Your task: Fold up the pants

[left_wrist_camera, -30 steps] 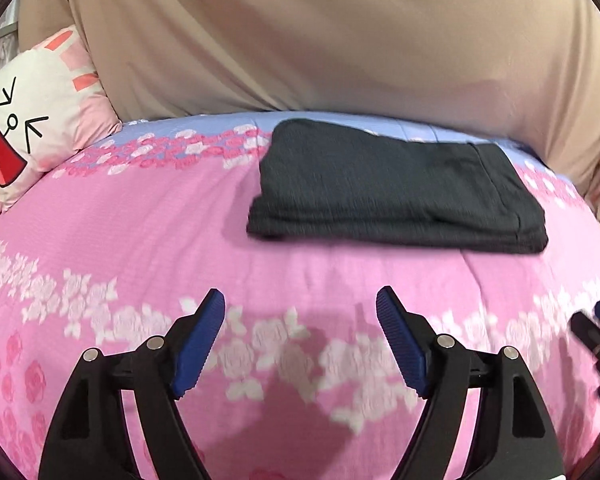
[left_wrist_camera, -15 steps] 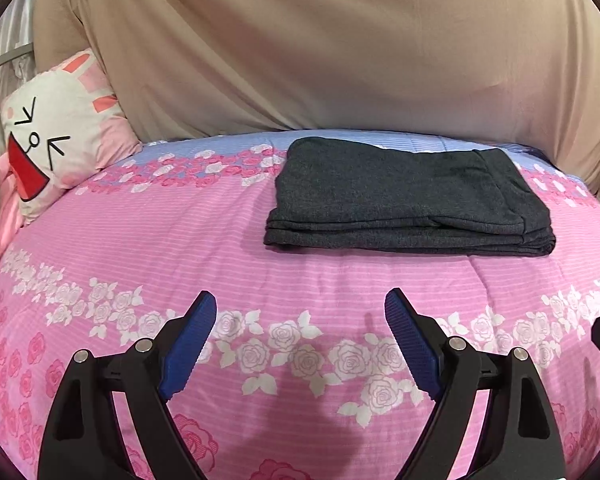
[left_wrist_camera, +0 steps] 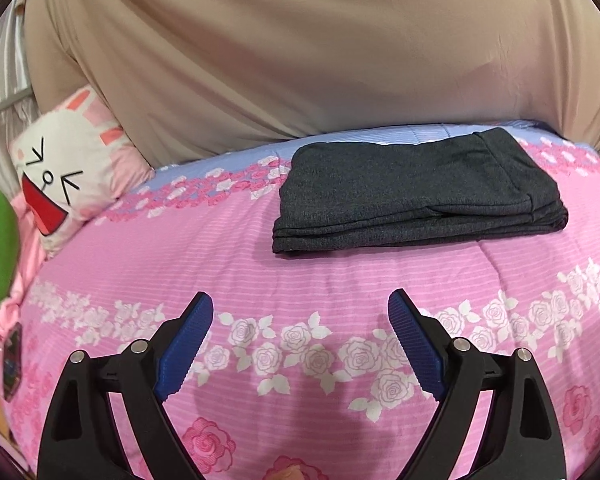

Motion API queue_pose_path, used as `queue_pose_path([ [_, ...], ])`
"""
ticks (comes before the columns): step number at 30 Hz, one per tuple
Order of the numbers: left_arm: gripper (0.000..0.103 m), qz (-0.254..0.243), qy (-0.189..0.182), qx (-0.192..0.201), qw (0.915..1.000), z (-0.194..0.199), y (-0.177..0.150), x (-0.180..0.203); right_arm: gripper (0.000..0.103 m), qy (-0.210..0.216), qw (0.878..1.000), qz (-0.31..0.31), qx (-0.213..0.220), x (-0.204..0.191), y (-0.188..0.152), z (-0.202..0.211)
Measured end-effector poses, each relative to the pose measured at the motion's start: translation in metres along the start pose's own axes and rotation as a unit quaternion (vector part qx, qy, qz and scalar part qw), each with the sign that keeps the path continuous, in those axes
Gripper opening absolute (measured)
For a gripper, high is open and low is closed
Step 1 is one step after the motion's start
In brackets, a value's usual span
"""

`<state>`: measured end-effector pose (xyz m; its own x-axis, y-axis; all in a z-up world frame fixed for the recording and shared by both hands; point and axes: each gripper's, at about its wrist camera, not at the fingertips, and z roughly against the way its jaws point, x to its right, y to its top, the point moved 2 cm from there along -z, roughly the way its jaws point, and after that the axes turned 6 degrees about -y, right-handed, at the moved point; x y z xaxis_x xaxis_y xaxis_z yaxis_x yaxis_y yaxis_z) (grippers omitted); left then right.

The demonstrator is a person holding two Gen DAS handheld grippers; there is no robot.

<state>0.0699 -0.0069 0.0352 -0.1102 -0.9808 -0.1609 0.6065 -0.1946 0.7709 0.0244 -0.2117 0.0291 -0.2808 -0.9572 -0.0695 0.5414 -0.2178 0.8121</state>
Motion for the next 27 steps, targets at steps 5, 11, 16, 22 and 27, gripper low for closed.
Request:
queue_pose_path([
  [5, 0.088, 0.016, -0.029, -0.006, 0.9994, -0.001, 0.0, -0.006, 0.098, -0.002, 1.0, 0.0, -0.001, -0.001, -0.001, 0.0],
  [11, 0.089, 0.042, -0.053, -0.019, 0.9975, -0.006, 0.001, -0.015, 0.098, -0.002, 1.0, 0.001, -0.001, -0.001, -0.001, -0.001],
  [16, 0.089, 0.044, -0.052, -0.02, 0.9975, -0.005, 0.0, -0.013, 0.098, -0.001, 1.0, 0.002, -0.002, 0.0, -0.002, -0.001],
  [22, 0.089, 0.044, -0.052, -0.02, 0.9975, -0.005, 0.0, -0.013, 0.098, 0.0, 1.0, 0.003, -0.001, 0.001, -0.002, -0.001],
  [27, 0.089, 0.042, -0.05, -0.019, 0.9977, -0.005, 0.0, -0.014, 0.098, 0.0, 1.0, 0.004, 0.0, 0.001, -0.002, 0.0],
])
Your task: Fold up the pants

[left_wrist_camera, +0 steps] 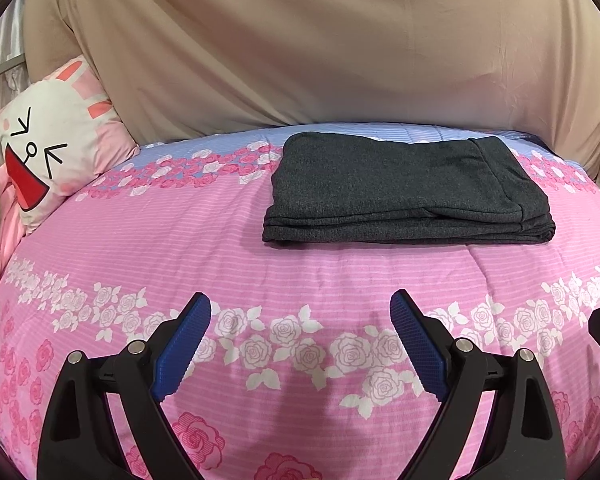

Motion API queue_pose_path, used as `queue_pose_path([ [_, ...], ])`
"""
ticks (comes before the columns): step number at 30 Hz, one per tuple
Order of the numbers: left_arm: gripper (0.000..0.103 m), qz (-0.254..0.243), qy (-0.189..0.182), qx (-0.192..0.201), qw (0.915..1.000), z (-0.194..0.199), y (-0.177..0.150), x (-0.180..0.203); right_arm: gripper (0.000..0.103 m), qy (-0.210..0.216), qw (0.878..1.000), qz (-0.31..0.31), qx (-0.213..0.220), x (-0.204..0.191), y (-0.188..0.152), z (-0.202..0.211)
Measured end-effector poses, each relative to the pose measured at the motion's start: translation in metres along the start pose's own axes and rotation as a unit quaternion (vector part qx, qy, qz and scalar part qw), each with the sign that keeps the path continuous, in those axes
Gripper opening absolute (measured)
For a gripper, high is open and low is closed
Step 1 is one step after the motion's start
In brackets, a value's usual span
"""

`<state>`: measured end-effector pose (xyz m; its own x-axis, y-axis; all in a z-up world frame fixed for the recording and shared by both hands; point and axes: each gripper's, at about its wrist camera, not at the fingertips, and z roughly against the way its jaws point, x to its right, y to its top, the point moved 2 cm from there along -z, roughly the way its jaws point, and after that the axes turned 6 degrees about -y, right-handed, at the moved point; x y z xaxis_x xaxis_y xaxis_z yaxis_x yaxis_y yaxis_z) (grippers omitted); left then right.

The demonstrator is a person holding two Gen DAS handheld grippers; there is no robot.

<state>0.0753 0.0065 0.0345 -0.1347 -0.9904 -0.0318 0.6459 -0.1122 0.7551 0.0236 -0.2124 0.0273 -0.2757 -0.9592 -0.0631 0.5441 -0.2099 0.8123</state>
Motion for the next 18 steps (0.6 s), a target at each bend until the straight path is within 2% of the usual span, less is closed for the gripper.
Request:
queue_pose_path([
  [18, 0.089, -0.005, 0.004, 0.003, 1.0, 0.0027, 0.0009, 0.0012, 0.098, 0.002, 1.0, 0.002, 0.0, 0.0016, 0.0004, -0.0001],
])
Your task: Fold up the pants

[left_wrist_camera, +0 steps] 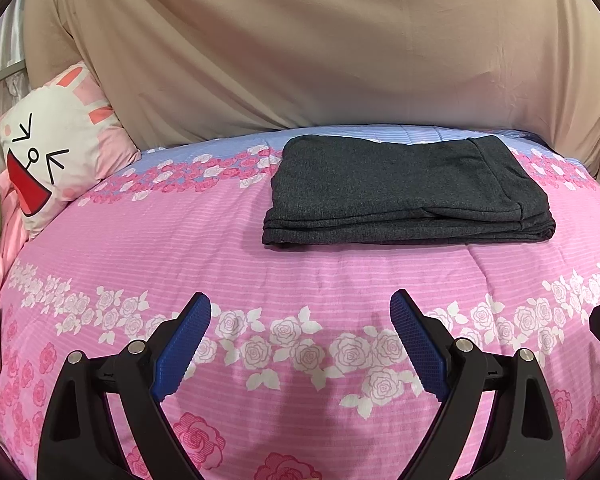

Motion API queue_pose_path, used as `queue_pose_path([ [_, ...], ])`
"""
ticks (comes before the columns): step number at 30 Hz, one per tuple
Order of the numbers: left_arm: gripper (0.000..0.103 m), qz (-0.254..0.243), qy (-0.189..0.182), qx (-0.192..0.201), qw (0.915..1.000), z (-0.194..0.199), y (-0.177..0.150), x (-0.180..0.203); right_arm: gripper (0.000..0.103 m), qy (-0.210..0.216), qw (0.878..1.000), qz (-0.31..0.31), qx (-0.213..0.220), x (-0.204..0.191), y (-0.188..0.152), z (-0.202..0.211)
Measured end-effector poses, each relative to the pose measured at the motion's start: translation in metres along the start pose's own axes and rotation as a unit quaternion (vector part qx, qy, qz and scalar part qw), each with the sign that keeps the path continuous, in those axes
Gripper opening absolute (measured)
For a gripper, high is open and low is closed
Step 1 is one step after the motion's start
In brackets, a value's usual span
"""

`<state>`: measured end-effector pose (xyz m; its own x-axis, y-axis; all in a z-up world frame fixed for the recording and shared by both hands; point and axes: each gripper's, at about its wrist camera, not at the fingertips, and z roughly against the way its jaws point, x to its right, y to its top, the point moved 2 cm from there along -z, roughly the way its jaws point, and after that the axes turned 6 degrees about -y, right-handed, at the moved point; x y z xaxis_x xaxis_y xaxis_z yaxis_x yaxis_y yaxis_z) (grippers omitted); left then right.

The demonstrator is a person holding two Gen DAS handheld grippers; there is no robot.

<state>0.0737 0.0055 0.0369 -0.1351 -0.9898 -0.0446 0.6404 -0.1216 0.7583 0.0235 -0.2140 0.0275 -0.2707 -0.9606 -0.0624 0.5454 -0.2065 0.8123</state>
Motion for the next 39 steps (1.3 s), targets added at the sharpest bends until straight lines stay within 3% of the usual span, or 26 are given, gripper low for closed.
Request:
queue_pose_path([
  [31, 0.089, 0.0, 0.0, 0.001, 1.0, 0.001, -0.002, 0.0, 0.098, 0.002, 1.0, 0.002, 0.0, 0.001, 0.0, 0.0],
  [39, 0.089, -0.027, 0.032, 0.042, 0.9982, 0.011, -0.004, 0.007, 0.098, 0.002, 1.0, 0.003, -0.001, 0.0, 0.001, 0.0],
])
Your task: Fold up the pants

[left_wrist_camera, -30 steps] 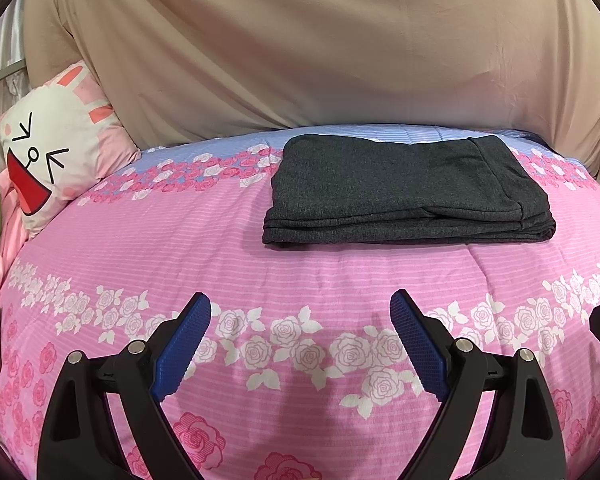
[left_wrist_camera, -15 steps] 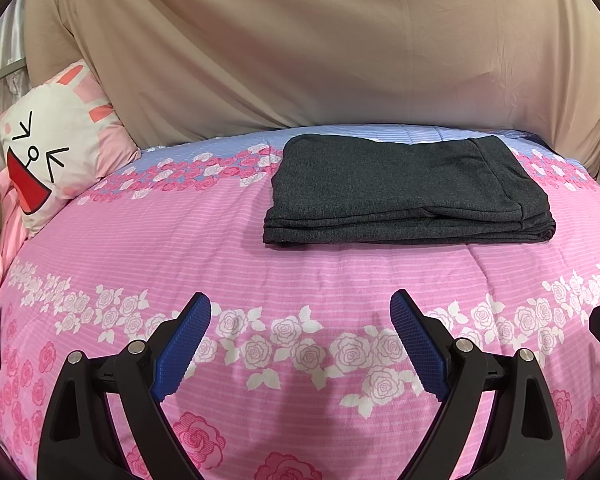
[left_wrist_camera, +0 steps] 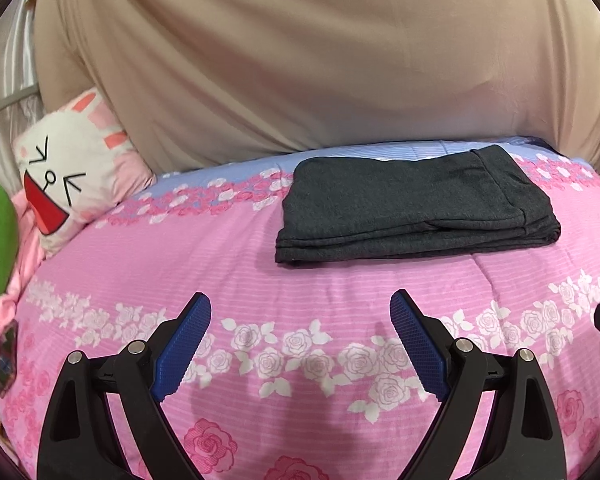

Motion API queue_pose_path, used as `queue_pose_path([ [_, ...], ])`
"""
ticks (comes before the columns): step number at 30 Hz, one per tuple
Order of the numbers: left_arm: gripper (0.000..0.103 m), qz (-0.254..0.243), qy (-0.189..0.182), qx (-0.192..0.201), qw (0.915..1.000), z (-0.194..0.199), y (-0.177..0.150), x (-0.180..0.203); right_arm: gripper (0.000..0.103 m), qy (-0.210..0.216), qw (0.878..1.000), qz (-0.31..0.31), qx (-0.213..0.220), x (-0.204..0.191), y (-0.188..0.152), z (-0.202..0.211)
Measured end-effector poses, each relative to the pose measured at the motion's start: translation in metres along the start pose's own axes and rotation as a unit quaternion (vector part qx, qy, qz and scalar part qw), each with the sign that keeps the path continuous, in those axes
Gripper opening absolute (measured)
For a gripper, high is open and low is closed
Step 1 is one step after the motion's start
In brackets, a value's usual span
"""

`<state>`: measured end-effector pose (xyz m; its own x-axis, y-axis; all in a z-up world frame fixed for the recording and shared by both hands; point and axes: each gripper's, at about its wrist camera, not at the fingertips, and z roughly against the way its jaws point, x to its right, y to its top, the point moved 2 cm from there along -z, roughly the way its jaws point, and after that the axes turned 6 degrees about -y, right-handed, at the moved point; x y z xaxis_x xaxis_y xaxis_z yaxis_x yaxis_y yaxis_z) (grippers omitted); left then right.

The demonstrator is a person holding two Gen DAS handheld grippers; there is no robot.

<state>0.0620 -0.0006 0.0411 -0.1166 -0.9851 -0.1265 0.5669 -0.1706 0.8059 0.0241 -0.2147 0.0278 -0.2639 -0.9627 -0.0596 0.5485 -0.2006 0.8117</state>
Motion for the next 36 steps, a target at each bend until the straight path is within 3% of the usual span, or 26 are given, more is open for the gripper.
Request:
queue_pose_path([
  [36, 0.089, 0.013, -0.006, 0.006, 0.9999, 0.002, 0.001, -0.003, 0.098, 0.003, 1.0, 0.024, 0.002, -0.007, -0.004, 0.006],
])
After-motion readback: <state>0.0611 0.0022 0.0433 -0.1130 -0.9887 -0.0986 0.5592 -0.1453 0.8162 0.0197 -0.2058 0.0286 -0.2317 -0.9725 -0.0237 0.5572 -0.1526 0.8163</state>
